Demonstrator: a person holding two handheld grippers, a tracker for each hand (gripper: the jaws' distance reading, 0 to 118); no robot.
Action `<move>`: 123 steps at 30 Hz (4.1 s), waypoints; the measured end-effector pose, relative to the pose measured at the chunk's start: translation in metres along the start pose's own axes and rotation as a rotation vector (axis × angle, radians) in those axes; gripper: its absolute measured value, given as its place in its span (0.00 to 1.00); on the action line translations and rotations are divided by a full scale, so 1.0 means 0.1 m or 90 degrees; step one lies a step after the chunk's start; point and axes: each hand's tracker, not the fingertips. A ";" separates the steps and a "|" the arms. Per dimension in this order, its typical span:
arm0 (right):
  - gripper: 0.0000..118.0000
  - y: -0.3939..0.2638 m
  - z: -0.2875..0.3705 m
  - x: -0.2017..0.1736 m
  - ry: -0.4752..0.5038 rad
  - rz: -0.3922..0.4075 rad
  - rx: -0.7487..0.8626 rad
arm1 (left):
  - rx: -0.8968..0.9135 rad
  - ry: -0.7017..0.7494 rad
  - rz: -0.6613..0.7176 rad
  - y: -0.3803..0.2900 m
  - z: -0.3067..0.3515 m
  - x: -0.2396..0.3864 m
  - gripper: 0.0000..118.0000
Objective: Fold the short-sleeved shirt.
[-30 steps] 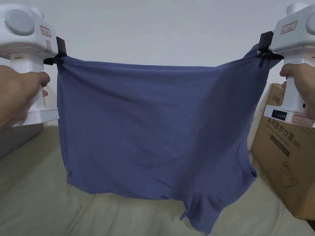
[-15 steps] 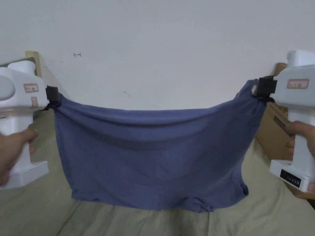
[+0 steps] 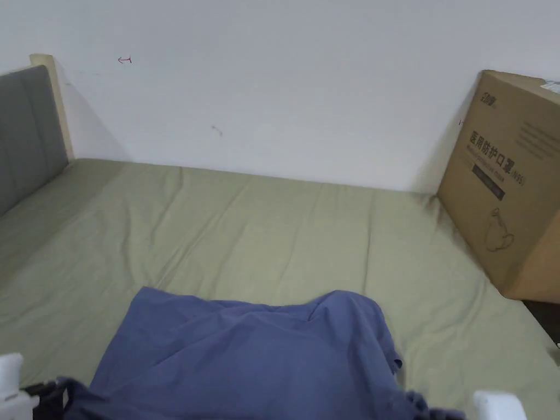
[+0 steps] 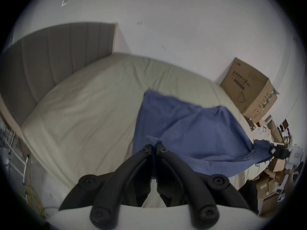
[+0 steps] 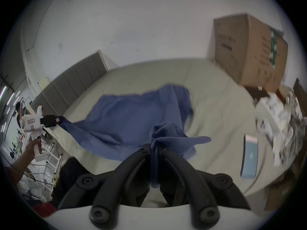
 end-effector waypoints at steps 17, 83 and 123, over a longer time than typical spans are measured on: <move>0.60 -0.26 0.62 0.13 -0.089 -0.097 0.080 | 0.042 -0.090 0.109 -0.09 0.72 -0.22 0.61; 0.07 2.44 -2.59 0.46 0.023 -0.132 -0.046 | -0.217 0.092 0.129 2.01 -3.55 -0.05 0.58; 0.07 3.41 0.58 -0.18 -0.002 -0.008 0.256 | 0.154 0.000 -0.020 3.41 0.43 0.74 0.05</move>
